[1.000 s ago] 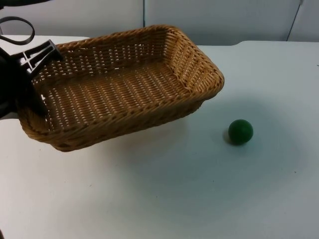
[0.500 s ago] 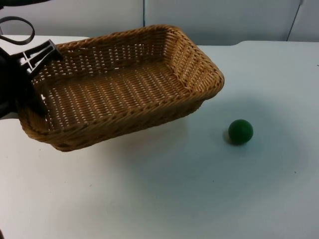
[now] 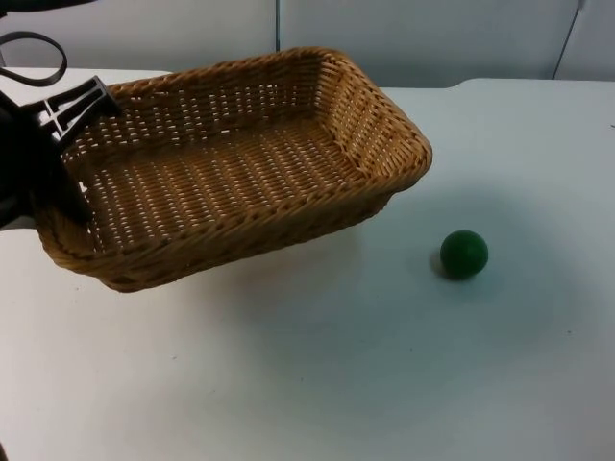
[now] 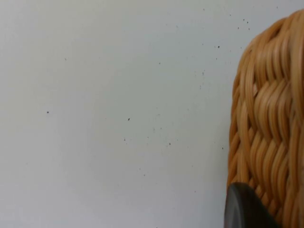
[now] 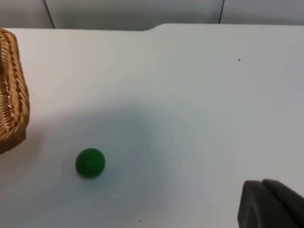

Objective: Pick up the basket with the left hand and place the ball into the basket with the right hand.

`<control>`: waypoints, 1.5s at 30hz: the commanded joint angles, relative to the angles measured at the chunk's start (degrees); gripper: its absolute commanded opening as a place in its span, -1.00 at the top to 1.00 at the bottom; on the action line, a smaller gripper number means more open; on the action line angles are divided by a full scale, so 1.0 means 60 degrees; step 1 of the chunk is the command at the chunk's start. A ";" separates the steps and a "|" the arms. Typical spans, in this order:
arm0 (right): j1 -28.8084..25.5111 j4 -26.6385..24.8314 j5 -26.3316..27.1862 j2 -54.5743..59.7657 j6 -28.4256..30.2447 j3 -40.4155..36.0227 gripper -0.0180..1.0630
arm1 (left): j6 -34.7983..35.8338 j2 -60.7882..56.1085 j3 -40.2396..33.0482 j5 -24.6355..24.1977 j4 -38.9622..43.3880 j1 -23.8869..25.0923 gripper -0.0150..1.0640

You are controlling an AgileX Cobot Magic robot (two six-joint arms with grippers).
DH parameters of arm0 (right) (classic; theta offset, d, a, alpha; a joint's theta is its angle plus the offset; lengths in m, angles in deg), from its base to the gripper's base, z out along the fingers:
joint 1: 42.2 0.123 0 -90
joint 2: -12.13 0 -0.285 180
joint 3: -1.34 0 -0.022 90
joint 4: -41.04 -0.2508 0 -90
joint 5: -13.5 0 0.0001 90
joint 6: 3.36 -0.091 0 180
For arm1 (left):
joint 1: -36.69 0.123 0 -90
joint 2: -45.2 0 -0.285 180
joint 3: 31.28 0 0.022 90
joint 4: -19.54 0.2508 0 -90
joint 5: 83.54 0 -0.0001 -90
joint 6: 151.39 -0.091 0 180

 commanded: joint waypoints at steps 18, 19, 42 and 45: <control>-0.0031 0.0562 -0.0860 0.8062 0.1348 0.4410 0.97 | 0.0031 -0.0136 -0.0010 0.0256 -0.0182 -0.0007 0.97; -0.0031 0.0562 -0.0860 0.8062 0.1348 0.4410 0.97 | 0.0031 -0.0136 -0.0010 0.0256 -0.0182 -0.0007 0.97; 0.3562 0.0030 0.1885 1.1023 0.1369 0.4424 -0.31 | 0.0031 -0.0136 -0.0010 0.0256 -0.0182 -0.0007 0.97; 0.3562 0.0048 0.2129 1.1173 0.1350 0.4424 -0.31 | 0.0031 -0.0136 -0.0010 0.0256 -0.0182 -0.0007 0.97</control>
